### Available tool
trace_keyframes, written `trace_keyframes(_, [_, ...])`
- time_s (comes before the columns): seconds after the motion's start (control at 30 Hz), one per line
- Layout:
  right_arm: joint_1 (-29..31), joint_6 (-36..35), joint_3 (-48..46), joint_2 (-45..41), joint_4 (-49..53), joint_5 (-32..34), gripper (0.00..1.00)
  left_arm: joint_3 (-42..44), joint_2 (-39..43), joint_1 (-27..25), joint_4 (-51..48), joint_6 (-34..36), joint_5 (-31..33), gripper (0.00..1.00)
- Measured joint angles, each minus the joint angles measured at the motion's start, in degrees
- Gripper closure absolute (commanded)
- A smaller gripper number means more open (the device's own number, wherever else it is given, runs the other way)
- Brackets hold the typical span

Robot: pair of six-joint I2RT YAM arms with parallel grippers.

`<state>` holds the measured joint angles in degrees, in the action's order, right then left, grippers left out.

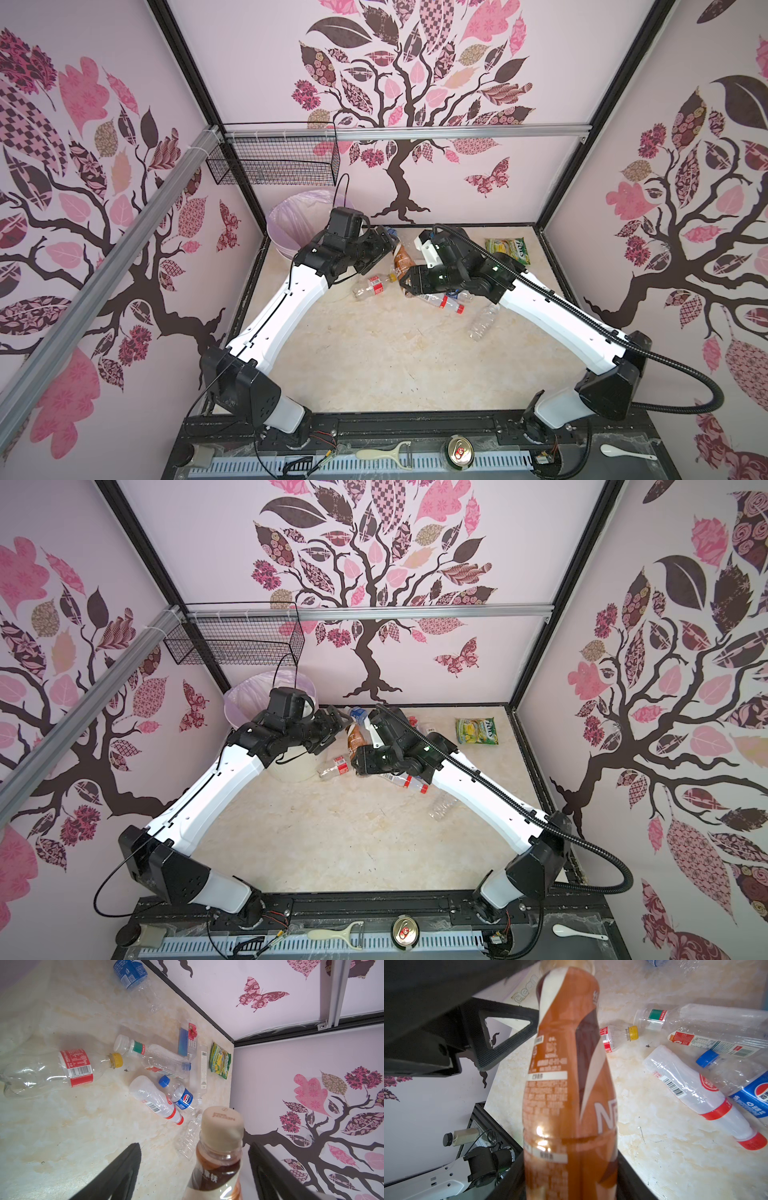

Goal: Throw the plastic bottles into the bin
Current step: 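Close the right gripper on the Nescafe bottle while the left grips its cap, then lift the Nescafe bottle over the bin with the left gripper while the right withdraws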

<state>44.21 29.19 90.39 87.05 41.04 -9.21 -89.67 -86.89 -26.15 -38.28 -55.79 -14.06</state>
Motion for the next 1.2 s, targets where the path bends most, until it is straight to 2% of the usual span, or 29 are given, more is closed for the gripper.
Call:
trace_keyframes(0.47, [0.17,0.24,-0.02,0.0,0.35,-2.21,0.47,-0.24,-1.55,-1.55,0.2,-0.24,1.25,0.38])
trace_keyframes(0.8, [0.39,0.33,-1.2,0.0,-0.28,-3.41,0.46,-0.24,-1.95,-2.27,0.92,-0.87,1.6,0.65])
trace_keyframes(0.97, [0.39,0.37,-1.2,0.0,-0.35,-3.48,0.41,-0.24,-1.97,-2.29,0.9,-0.63,1.99,0.67])
trace_keyframes(1.2, [0.42,0.31,-1.42,0.0,-0.81,-3.58,0.25,-1.07,-2.03,-2.34,-0.52,1.22,2.62,0.68])
